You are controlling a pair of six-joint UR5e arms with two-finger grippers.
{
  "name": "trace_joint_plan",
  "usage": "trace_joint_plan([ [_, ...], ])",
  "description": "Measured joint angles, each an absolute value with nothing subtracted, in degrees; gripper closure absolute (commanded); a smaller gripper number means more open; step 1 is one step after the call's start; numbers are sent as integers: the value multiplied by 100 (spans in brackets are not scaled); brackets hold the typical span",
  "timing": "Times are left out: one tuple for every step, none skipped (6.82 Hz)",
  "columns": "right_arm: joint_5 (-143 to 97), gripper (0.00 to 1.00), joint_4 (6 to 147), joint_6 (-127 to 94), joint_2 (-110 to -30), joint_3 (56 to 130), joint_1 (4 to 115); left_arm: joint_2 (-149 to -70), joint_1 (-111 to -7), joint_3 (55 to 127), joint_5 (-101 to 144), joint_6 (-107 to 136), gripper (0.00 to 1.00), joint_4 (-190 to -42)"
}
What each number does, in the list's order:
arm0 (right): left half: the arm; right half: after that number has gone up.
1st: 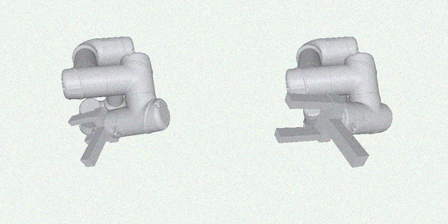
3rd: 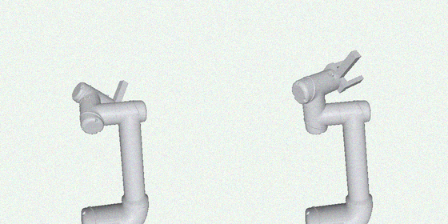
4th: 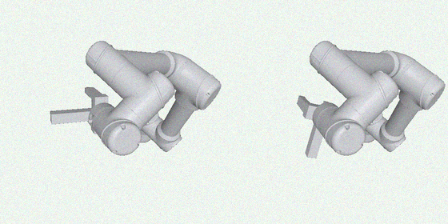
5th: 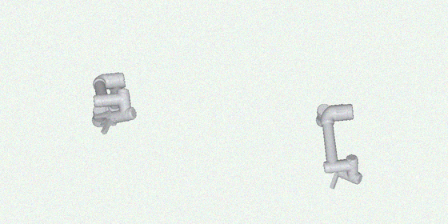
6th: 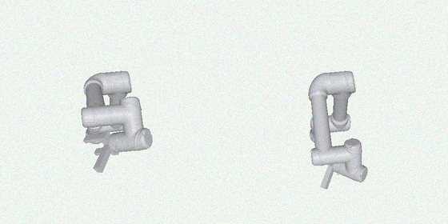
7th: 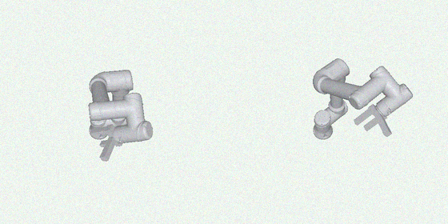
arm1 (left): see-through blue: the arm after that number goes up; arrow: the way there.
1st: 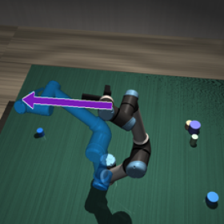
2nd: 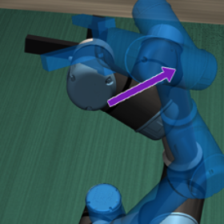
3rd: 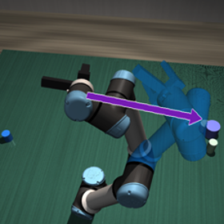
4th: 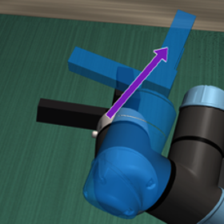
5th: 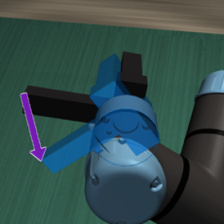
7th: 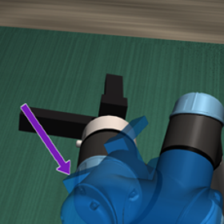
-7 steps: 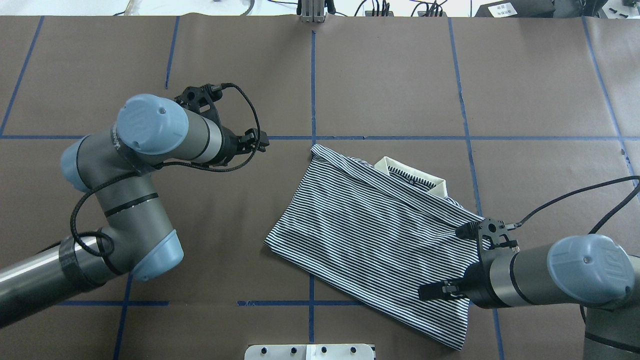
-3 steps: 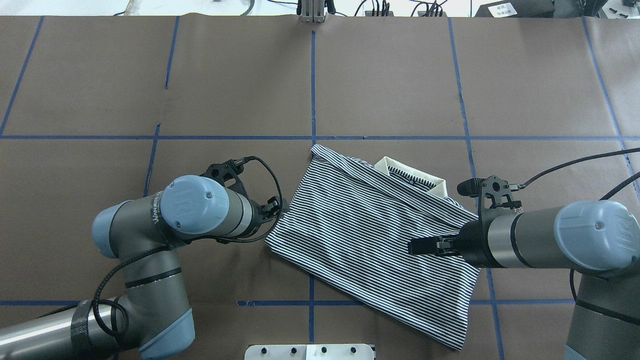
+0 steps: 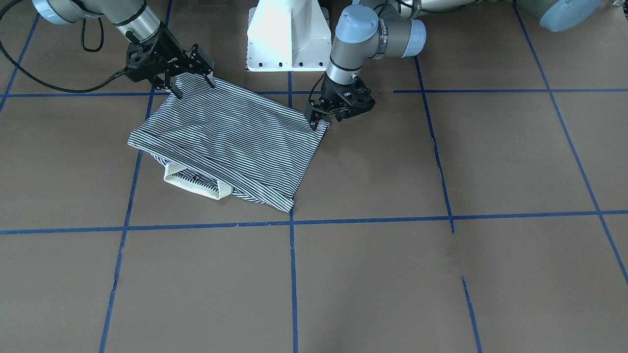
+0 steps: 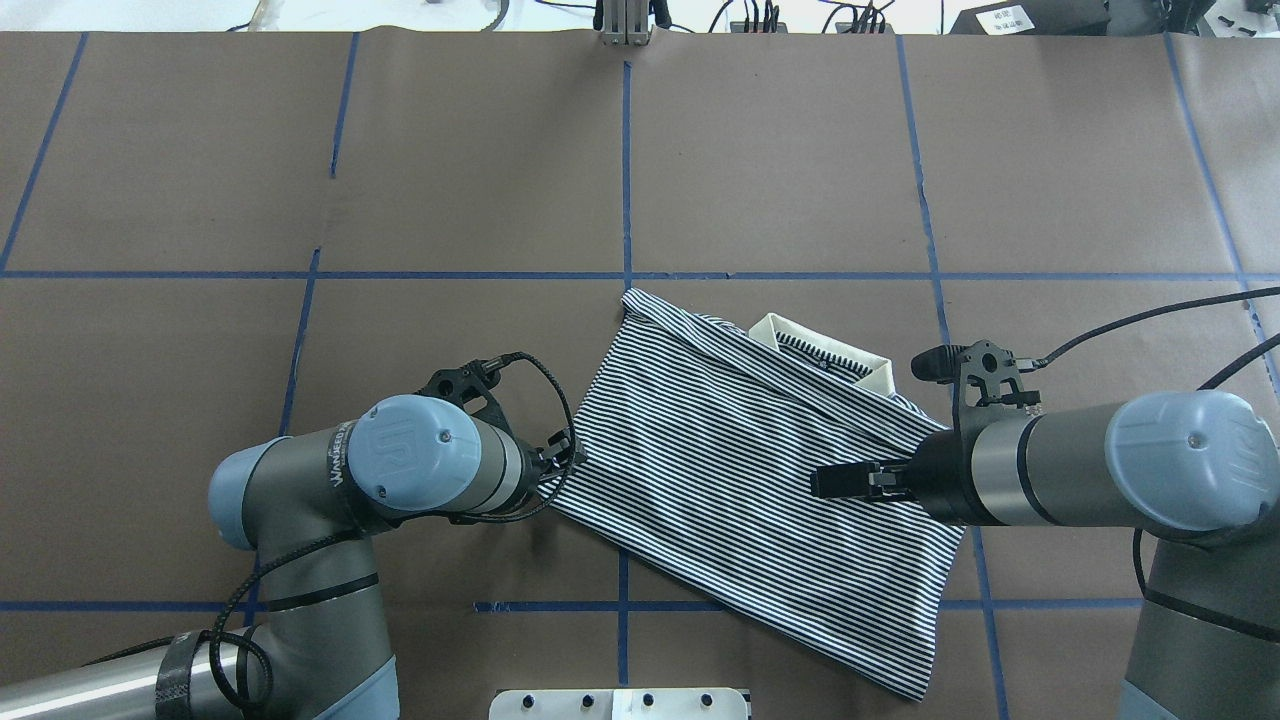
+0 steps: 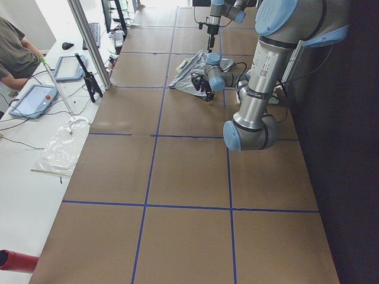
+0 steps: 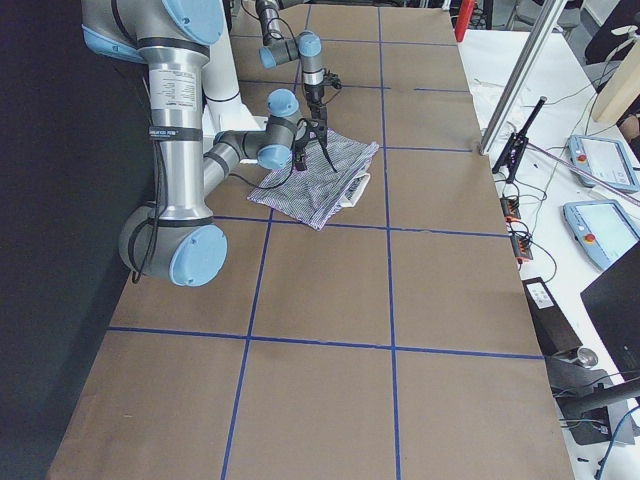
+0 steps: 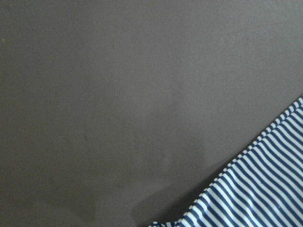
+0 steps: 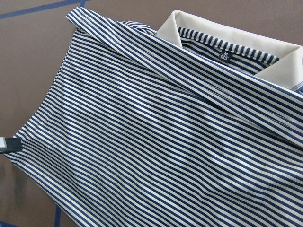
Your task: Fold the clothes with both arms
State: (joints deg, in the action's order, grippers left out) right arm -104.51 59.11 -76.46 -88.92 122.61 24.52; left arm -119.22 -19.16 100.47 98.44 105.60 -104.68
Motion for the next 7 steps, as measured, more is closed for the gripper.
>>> trace_joint_plan([
  [-10458, 0, 5914, -7647, -8882, 12236, 2453, -11928, -1904, 10030, 9808, 10569, 65, -10470],
  [-10464, 0, 5913, -7647, -8880, 12204, 2453, -11928, -1903, 10021, 9759, 10568, 92, -10476],
  [-10467, 0, 5909, -7646, -8878, 12181, 2456, -11923, -1903, 10016, 9731, 10551, 100, -10484],
  [-10466, 0, 5905, -7647, -8877, 12165, 2458, -11920, -1901, 10015, 9719, 10519, 100, -10490],
  [-10464, 0, 5901, -7646, -8877, 12151, 2459, -11919, -1903, 10023, 9712, 10480, 100, -10489],
  [-10466, 0, 5900, -7647, -8877, 12146, 2461, -11918, -1938, 10049, 9709, 10402, 100, -10478],
  [-10467, 0, 5902, -7646, -8877, 12141, 2461, -11915, -2060, 10059, 9712, 10246, 100, -10467],
])
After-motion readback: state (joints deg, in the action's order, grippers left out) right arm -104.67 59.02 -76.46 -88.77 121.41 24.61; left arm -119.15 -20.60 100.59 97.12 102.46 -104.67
